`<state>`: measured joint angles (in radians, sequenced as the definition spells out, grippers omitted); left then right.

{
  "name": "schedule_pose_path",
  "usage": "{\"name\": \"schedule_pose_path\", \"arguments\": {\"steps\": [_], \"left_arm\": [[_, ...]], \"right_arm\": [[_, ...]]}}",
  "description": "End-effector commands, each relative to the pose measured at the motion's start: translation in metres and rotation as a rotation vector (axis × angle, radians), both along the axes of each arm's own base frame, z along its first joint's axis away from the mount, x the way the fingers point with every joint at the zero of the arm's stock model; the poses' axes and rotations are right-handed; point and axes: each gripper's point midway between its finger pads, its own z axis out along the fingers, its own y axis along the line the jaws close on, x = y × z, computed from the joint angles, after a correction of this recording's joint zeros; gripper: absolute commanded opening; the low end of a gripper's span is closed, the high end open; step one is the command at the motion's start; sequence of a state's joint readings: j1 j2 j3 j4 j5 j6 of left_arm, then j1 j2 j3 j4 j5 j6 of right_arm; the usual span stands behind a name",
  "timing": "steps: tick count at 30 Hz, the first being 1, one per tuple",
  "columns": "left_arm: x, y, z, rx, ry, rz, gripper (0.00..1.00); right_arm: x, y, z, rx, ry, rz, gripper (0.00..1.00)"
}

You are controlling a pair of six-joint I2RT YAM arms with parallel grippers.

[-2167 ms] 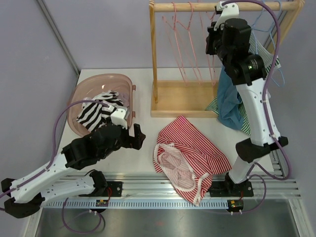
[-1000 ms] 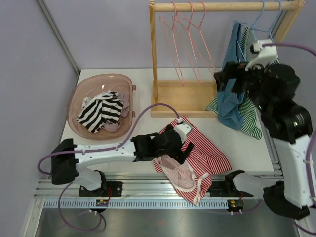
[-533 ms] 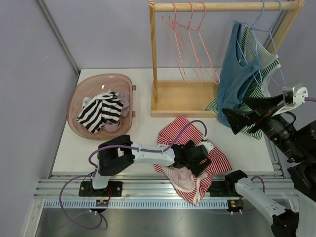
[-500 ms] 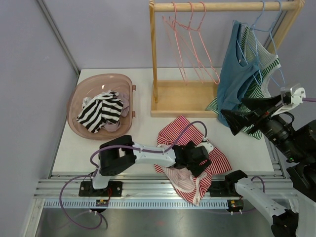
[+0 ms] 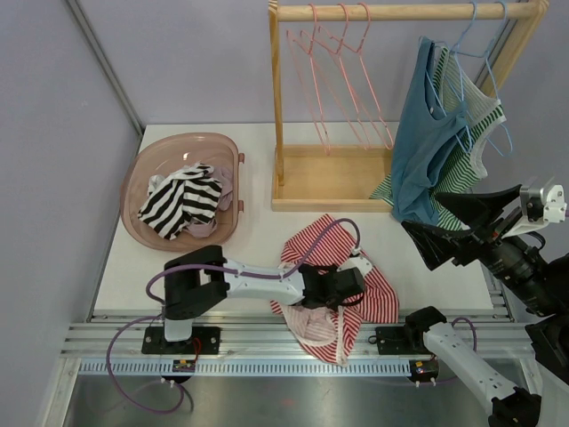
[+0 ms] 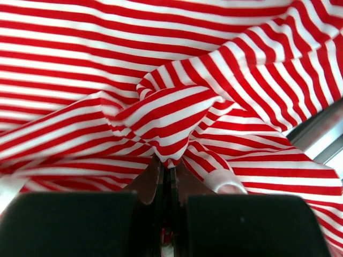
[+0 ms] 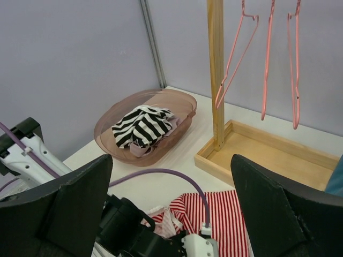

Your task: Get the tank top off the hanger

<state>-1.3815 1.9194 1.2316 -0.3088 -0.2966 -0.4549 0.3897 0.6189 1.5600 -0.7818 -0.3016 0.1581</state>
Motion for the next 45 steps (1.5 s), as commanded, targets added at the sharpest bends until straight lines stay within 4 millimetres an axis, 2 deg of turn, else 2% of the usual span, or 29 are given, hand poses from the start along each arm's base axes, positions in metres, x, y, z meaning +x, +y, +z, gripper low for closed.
{"name": "schedule_pose_path", "arguments": {"steps": [1, 3, 4, 7, 9, 10, 11, 13, 14, 16, 17, 18, 20, 22, 23, 25, 26, 30, 31, 32, 33, 34, 35, 37, 38, 41, 42, 43, 45], "left_arm": [[0.026, 0.036, 0.050, -0.017, -0.113, 0.119, 0.00], [0.036, 0.056, 0.067, -0.014, -0.152, 0.172, 0.00], [0.039, 0.066, 0.089, -0.046, -0.169, 0.194, 0.00], [0.056, 0.098, 0.115, -0.038, -0.220, 0.275, 0.00], [0.070, 0.120, 0.146, -0.080, -0.266, 0.343, 0.00], [0.074, 0.134, 0.151, -0.057, -0.280, 0.361, 0.00], [0.080, 0.148, 0.171, -0.082, -0.316, 0.396, 0.00], [0.096, 0.176, 0.190, -0.075, -0.341, 0.465, 0.00], [0.107, 0.197, 0.209, -0.103, -0.363, 0.517, 0.00], [0.117, 0.219, 0.235, -0.130, -0.389, 0.570, 0.00], [0.127, 0.237, 0.247, -0.131, -0.409, 0.619, 0.00], [0.131, 0.247, 0.273, -0.185, -0.436, 0.650, 0.00], [0.144, 0.276, 0.292, -0.180, -0.469, 0.721, 0.00], [0.152, 0.289, 0.317, -0.228, -0.487, 0.755, 0.00], [0.161, 0.305, 0.325, -0.225, -0.501, 0.795, 0.00], [0.171, 0.312, 0.345, -0.268, -0.521, 0.793, 0.00], [0.181, 0.328, 0.350, -0.272, -0.530, 0.842, 0.00], [0.212, 0.351, 0.377, -0.307, -0.545, 0.882, 0.00], [0.225, 0.351, 0.371, -0.290, -0.523, 0.872, 0.00], [0.234, 0.365, 0.385, -0.301, -0.547, 0.909, 0.00], [0.241, 0.370, 0.384, -0.289, -0.538, 0.921, 0.00], [0.258, 0.379, 0.373, -0.259, -0.512, 0.943, 0.00], [0.264, 0.384, 0.380, -0.267, -0.522, 0.955, 0.00], [0.281, 0.395, 0.371, -0.249, -0.504, 0.993, 0.00], [0.296, 0.407, 0.356, -0.217, -0.476, 1.028, 0.00], [0.319, 0.428, 0.331, -0.175, -0.433, 1.092, 0.00], [0.333, 0.430, 0.299, -0.132, -0.375, 1.100, 0.00], [0.339, 0.436, 0.283, -0.099, -0.350, 1.121, 0.00], [0.354, 0.435, 0.229, -0.056, -0.241, 1.118, 0.01]], "right_arm": [[-0.001, 0.001, 0.010, 0.015, -0.029, 0.006, 0.99], [0.001, 0.000, 0.008, 0.014, -0.027, -0.005, 1.00], [0.001, -0.001, 0.007, 0.016, -0.028, -0.011, 0.99], [0.005, -0.003, 0.005, 0.018, -0.027, -0.026, 1.00], [0.007, -0.002, 0.003, 0.017, -0.021, -0.031, 0.99], [0.008, -0.002, 0.003, 0.017, -0.022, -0.032, 0.99], [0.010, -0.002, 0.003, 0.016, -0.022, -0.031, 0.99], [0.014, -0.002, 0.006, 0.013, -0.026, -0.042, 0.99], [0.015, -0.003, 0.008, 0.008, -0.030, -0.051, 0.99], [0.022, -0.006, 0.008, 0.005, -0.016, -0.079, 0.99], [0.025, -0.007, 0.008, 0.008, -0.010, -0.093, 0.99], [0.028, -0.008, 0.008, 0.013, -0.001, -0.105, 0.99], [0.035, -0.012, 0.008, 0.032, 0.014, -0.144, 1.00], [0.041, -0.014, 0.008, 0.044, 0.022, -0.170, 1.00], [0.044, -0.013, 0.006, 0.048, 0.029, -0.171, 0.99], [0.051, -0.012, 0.002, 0.043, 0.048, -0.180, 0.99], [0.054, -0.011, 0.000, 0.040, 0.055, -0.182, 1.00], [0.065, -0.008, -0.006, 0.024, 0.080, -0.192, 1.00], [0.068, -0.008, -0.009, 0.019, 0.088, -0.195, 0.99], [0.071, -0.007, -0.011, 0.018, 0.092, -0.199, 1.00], [0.072, -0.007, -0.011, 0.017, 0.094, -0.202, 0.99], [0.074, -0.006, -0.014, 0.014, 0.099, -0.202, 0.99], [0.076, -0.005, -0.015, 0.012, 0.100, -0.201, 0.99], [0.082, -0.004, -0.019, 0.006, 0.115, -0.205, 1.00], [0.086, -0.002, -0.021, 0.002, 0.123, -0.206, 0.99], [0.094, -0.002, -0.025, -0.001, 0.139, -0.223, 0.99], [0.101, -0.006, -0.027, 0.001, 0.153, -0.260, 0.99], [0.105, -0.010, -0.028, 0.018, 0.169, -0.294, 1.00], [0.120, -0.031, -0.035, 0.033, 0.219, -0.439, 0.99]]}}
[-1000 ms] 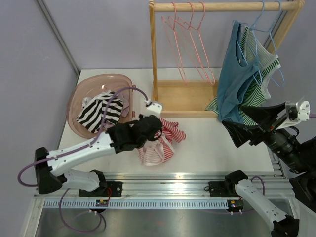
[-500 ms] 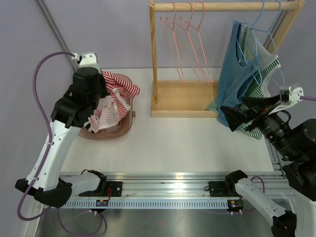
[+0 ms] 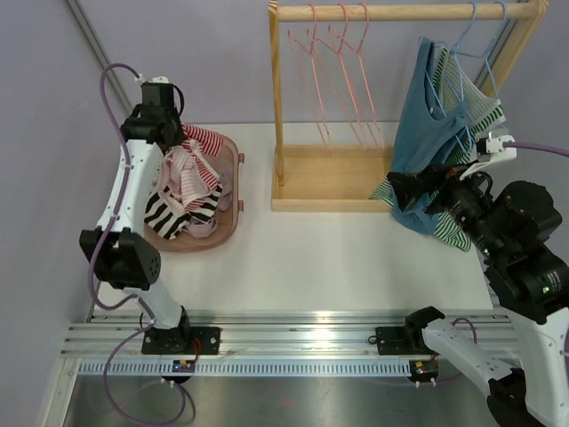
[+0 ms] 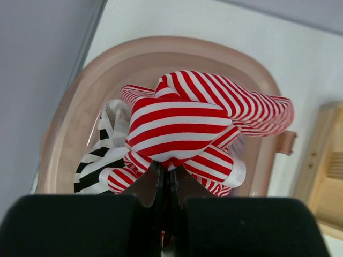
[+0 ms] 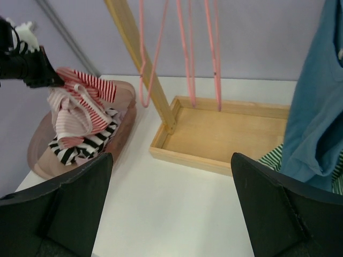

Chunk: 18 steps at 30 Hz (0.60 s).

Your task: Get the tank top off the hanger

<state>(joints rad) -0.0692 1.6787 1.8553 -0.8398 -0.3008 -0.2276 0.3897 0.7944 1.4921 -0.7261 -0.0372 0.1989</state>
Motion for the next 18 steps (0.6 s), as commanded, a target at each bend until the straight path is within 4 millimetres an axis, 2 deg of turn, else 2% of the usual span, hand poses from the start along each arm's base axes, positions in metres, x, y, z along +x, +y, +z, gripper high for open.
{"name": "schedule_pose_path", "arguments": {"steps": [1, 2, 3, 4, 5, 6, 8, 9, 11, 12, 13, 14, 15, 17, 18], "left_arm": [[0.024, -0.001, -0.071, -0.055, 0.124, -0.019, 0.02], [0.030, -0.003, -0.105, -0.080, 0.200, -0.028, 0.06], [0.031, -0.007, -0.128, -0.104, 0.260, -0.038, 0.09], [0.033, -0.005, -0.138, -0.115, 0.291, -0.019, 0.10], [0.028, -0.005, -0.154, -0.127, 0.357, -0.013, 0.10], [0.029, -0.010, -0.179, -0.162, 0.417, -0.019, 0.11], [0.027, -0.008, -0.191, -0.186, 0.451, -0.009, 0.12], [0.027, -0.010, -0.194, -0.199, 0.458, -0.009, 0.18], [0.028, -0.010, -0.185, -0.202, 0.443, -0.005, 0.23], [0.028, -0.008, -0.180, -0.199, 0.430, 0.000, 0.31], [0.027, -0.008, -0.164, -0.197, 0.392, 0.000, 0.35], [0.028, -0.001, -0.155, -0.202, 0.369, 0.017, 0.41], [0.026, 0.006, -0.145, -0.211, 0.348, 0.028, 0.52], [0.023, 0.007, -0.114, -0.224, 0.278, 0.020, 0.64], [0.021, 0.010, -0.103, -0.230, 0.254, 0.023, 0.76]], "right_arm": [[0.022, -0.029, 0.008, 0.044, 0.012, -0.212, 0.99], [0.026, -0.036, 0.008, 0.043, 0.018, -0.261, 1.00], [0.027, -0.038, 0.010, 0.052, 0.016, -0.270, 0.99], [0.027, -0.038, 0.013, 0.062, 0.006, -0.272, 0.99], [0.027, -0.037, 0.015, 0.065, -0.001, -0.267, 0.99], [0.026, -0.035, 0.017, 0.063, -0.009, -0.254, 1.00], [0.025, -0.033, 0.016, 0.051, -0.001, -0.241, 0.99], [0.025, -0.033, 0.017, 0.043, 0.000, -0.238, 0.99], [0.028, -0.033, 0.010, 0.014, 0.031, -0.244, 1.00], [0.030, -0.037, 0.009, -0.006, 0.036, -0.263, 0.99], [0.031, -0.039, 0.004, -0.026, 0.055, -0.274, 1.00], [0.037, -0.040, 0.000, -0.045, 0.074, -0.288, 0.99], [0.039, -0.045, 0.003, -0.060, 0.072, -0.318, 0.99], [0.046, -0.049, 0.004, -0.098, 0.089, -0.347, 0.99], [0.050, -0.049, 0.004, -0.110, 0.098, -0.355, 1.00]]}}
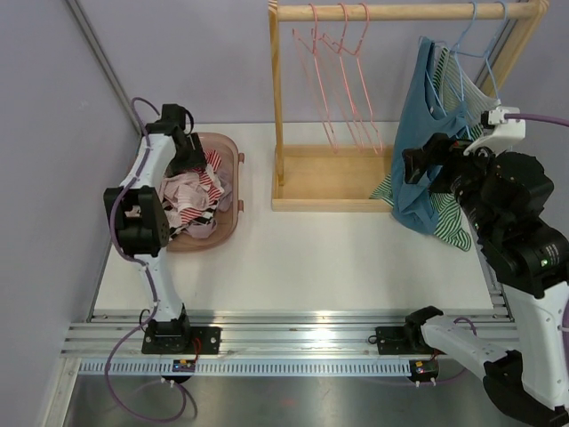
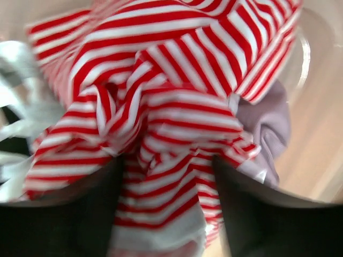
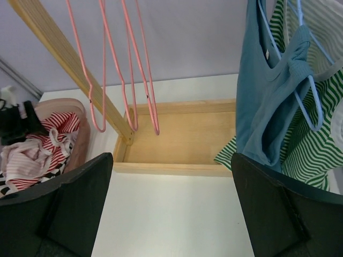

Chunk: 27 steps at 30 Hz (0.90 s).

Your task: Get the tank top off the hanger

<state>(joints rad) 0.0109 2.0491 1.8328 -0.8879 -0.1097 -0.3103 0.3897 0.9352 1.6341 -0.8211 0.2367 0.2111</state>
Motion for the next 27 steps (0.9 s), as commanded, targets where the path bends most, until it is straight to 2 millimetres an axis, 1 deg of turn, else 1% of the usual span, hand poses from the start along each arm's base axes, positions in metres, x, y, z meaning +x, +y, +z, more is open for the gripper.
{"name": "schedule_pose_path", "arguments": {"steps": [1, 2, 3, 4, 5, 6, 7, 8, 9, 10, 11, 12, 13, 14, 15, 16, 17, 18, 19, 20, 21, 22, 23, 24, 25, 26, 27], "left_arm": [[-0.002, 0.011, 0.088, -0.041, -0.191, 0.028, 0.80], [-0.008, 0.010, 0.111, -0.047, -0.241, 0.023, 0.84], [-0.010, 0.007, 0.123, -0.061, -0.268, 0.014, 0.89], [-0.014, 0.006, 0.135, -0.064, -0.294, 0.010, 0.97], [-0.021, 0.004, 0.155, -0.068, -0.341, 0.004, 0.99], [-0.026, 0.001, 0.164, -0.078, -0.363, -0.008, 0.99], [-0.030, -0.004, 0.174, -0.098, -0.386, -0.026, 0.99], [-0.041, -0.008, 0.195, -0.116, -0.439, -0.040, 0.99], [-0.048, -0.011, 0.198, -0.125, -0.444, -0.051, 0.99], [-0.063, -0.019, 0.223, -0.150, -0.515, -0.085, 0.99], [-0.070, -0.024, 0.229, -0.162, -0.538, -0.101, 0.99], [-0.080, -0.027, 0.222, -0.174, -0.532, -0.111, 0.99], [-0.089, -0.033, 0.229, -0.191, -0.564, -0.140, 0.99], [-0.108, -0.037, 0.244, -0.187, -0.617, -0.159, 0.99], [-0.120, -0.039, 0.246, -0.186, -0.634, -0.169, 0.99], [-0.127, -0.041, 0.225, -0.191, -0.602, -0.179, 0.99], [-0.137, -0.044, 0.220, -0.190, -0.606, -0.192, 0.99], [-0.155, -0.047, 0.227, -0.187, -0.654, -0.205, 0.99], [-0.161, -0.050, 0.206, -0.193, -0.635, -0.217, 0.99], [-0.170, -0.061, 0.200, -0.198, -0.638, -0.253, 0.99], [-0.181, -0.066, 0.202, -0.194, -0.670, -0.280, 0.99], [-0.188, -0.067, 0.179, -0.178, -0.629, -0.286, 0.99], [-0.193, -0.072, 0.170, -0.167, -0.616, -0.306, 0.99], [-0.202, -0.072, 0.170, -0.158, -0.637, -0.310, 0.99], [-0.206, -0.073, 0.166, -0.156, -0.645, -0.323, 0.99], [-0.212, -0.077, 0.149, -0.161, -0.623, -0.340, 0.99], [-0.214, -0.079, 0.149, -0.160, -0.651, -0.352, 0.99]], "right_arm": [[0.015, -0.014, 0.001, -0.083, 0.038, -0.088, 0.99], [0.025, -0.014, -0.003, -0.105, 0.062, -0.105, 1.00], [0.026, -0.017, 0.006, -0.119, 0.046, -0.115, 1.00], [0.035, -0.016, 0.004, -0.134, 0.062, -0.130, 0.99], [0.039, -0.021, 0.007, -0.147, 0.060, -0.159, 1.00], [0.041, -0.023, 0.016, -0.159, 0.045, -0.168, 0.99], [0.052, -0.025, 0.013, -0.178, 0.064, -0.190, 1.00], [0.053, -0.028, 0.022, -0.182, 0.047, -0.202, 0.99], [0.057, -0.031, 0.024, -0.189, 0.045, -0.214, 1.00], [0.065, -0.037, 0.027, -0.198, 0.047, -0.240, 1.00], [0.069, -0.040, 0.028, -0.203, 0.047, -0.250, 0.99], [0.078, -0.040, 0.026, -0.216, 0.058, -0.253, 1.00], [0.081, -0.047, 0.033, -0.223, 0.044, -0.275, 0.99], [0.085, -0.050, 0.035, -0.228, 0.039, -0.283, 1.00], [0.090, -0.052, 0.040, -0.223, 0.019, -0.297, 0.99], [0.099, -0.055, 0.041, -0.228, 0.019, -0.312, 1.00], [0.104, -0.065, 0.043, -0.235, 0.020, -0.340, 0.99], [0.118, -0.065, 0.035, -0.245, 0.047, -0.345, 0.99], [0.120, -0.073, 0.043, -0.272, 0.035, -0.360, 0.99], [0.124, -0.085, 0.043, -0.278, 0.046, -0.393, 1.00], [0.136, -0.088, 0.038, -0.288, 0.062, -0.402, 1.00], [0.140, -0.093, 0.041, -0.287, 0.052, -0.413, 0.99], [0.146, -0.097, 0.041, -0.286, 0.052, -0.418, 1.00], [0.157, -0.105, 0.033, -0.289, 0.073, -0.423, 0.99], [0.163, -0.100, 0.037, -0.277, 0.058, -0.380, 1.00], [0.169, -0.097, 0.036, -0.277, 0.059, -0.354, 0.99], [0.182, -0.098, 0.027, -0.279, 0.079, -0.336, 0.98]]}}
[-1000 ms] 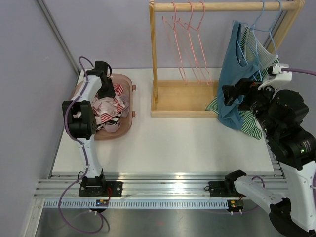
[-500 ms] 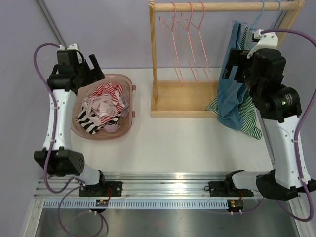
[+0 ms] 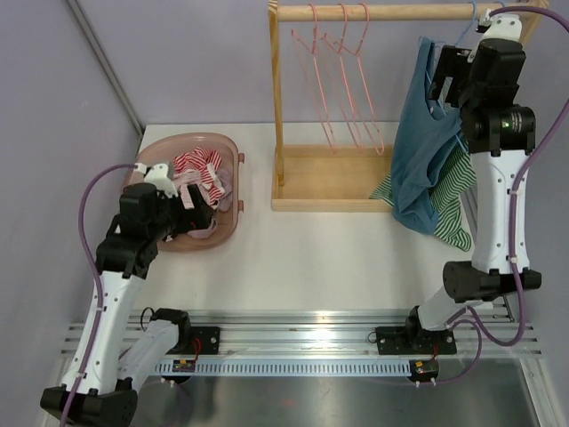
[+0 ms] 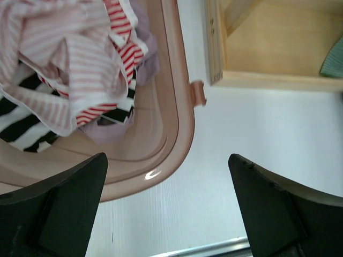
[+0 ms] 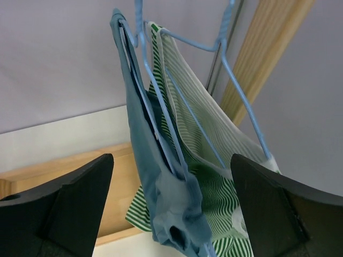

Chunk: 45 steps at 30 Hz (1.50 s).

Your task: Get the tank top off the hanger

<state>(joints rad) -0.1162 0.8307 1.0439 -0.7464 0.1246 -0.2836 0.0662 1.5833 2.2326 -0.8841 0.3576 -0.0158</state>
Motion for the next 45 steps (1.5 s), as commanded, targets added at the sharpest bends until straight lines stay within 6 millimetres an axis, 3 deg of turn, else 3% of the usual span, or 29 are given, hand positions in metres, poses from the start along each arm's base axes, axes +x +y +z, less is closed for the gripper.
{"name": "schedule_pose_path", "arguments": {"steps": [1, 2, 3, 5, 6, 7, 9, 15, 17, 20, 21, 25, 35, 38, 43, 44, 45], "left_arm": [[-0.007, -0.005, 0.007, 0.023, -0.136, -0.042, 0.99], [-0.012, -0.009, -0.005, 0.026, -0.126, -0.065, 0.99], [-0.014, -0.010, -0.008, 0.028, -0.134, -0.071, 0.99], [-0.022, -0.014, -0.014, 0.034, -0.140, -0.084, 0.99], [-0.025, -0.017, -0.017, 0.038, -0.133, -0.097, 0.99], [-0.027, -0.021, -0.017, 0.055, -0.138, -0.109, 0.99], [-0.027, -0.016, -0.018, 0.078, -0.134, -0.081, 0.99], [-0.027, -0.024, -0.023, 0.066, -0.106, -0.123, 0.99], [-0.028, -0.026, -0.024, 0.059, -0.107, -0.135, 0.99], [-0.029, -0.030, -0.023, 0.053, -0.111, -0.152, 0.99], [-0.029, -0.030, -0.023, 0.055, -0.110, -0.151, 0.99], [-0.030, -0.030, -0.022, 0.055, -0.116, -0.153, 0.99], [-0.031, -0.030, -0.021, 0.052, -0.120, -0.154, 0.99], [-0.031, -0.030, -0.021, 0.052, -0.122, -0.157, 0.99], [-0.032, -0.032, -0.017, 0.044, -0.136, -0.168, 0.99], [-0.033, -0.033, -0.015, 0.041, -0.140, -0.175, 0.99], [-0.035, -0.036, -0.013, 0.030, -0.145, -0.190, 0.99]], "right_arm": [[0.023, 0.007, 0.015, -0.008, -0.045, 0.104, 0.98], [0.027, 0.007, 0.015, -0.010, -0.043, 0.115, 0.97], [0.037, 0.004, 0.006, -0.010, -0.020, 0.115, 0.97], [0.042, 0.014, 0.008, 0.009, -0.020, 0.174, 0.91], [0.047, 0.007, 0.002, 0.027, -0.008, 0.190, 0.86], [0.048, 0.005, 0.000, 0.046, -0.005, 0.198, 0.72], [0.047, 0.010, 0.001, 0.059, -0.011, 0.233, 0.59], [0.042, 0.017, 0.005, 0.050, -0.022, 0.279, 0.38], [0.040, 0.020, 0.007, 0.050, -0.025, 0.295, 0.24], [0.039, 0.025, 0.007, 0.058, -0.024, 0.323, 0.15], [0.039, 0.027, 0.006, 0.061, -0.022, 0.333, 0.00], [0.036, 0.032, 0.012, 0.076, -0.037, 0.354, 0.00], [0.004, 0.050, 0.070, 0.129, -0.204, 0.425, 0.00], [-0.006, 0.053, 0.079, 0.131, -0.231, 0.437, 0.00], [-0.021, 0.062, 0.075, 0.163, -0.213, 0.477, 0.00], [-0.032, 0.066, 0.078, 0.164, -0.215, 0.495, 0.00], [-0.034, 0.067, 0.068, 0.178, -0.187, 0.499, 0.00]]}}
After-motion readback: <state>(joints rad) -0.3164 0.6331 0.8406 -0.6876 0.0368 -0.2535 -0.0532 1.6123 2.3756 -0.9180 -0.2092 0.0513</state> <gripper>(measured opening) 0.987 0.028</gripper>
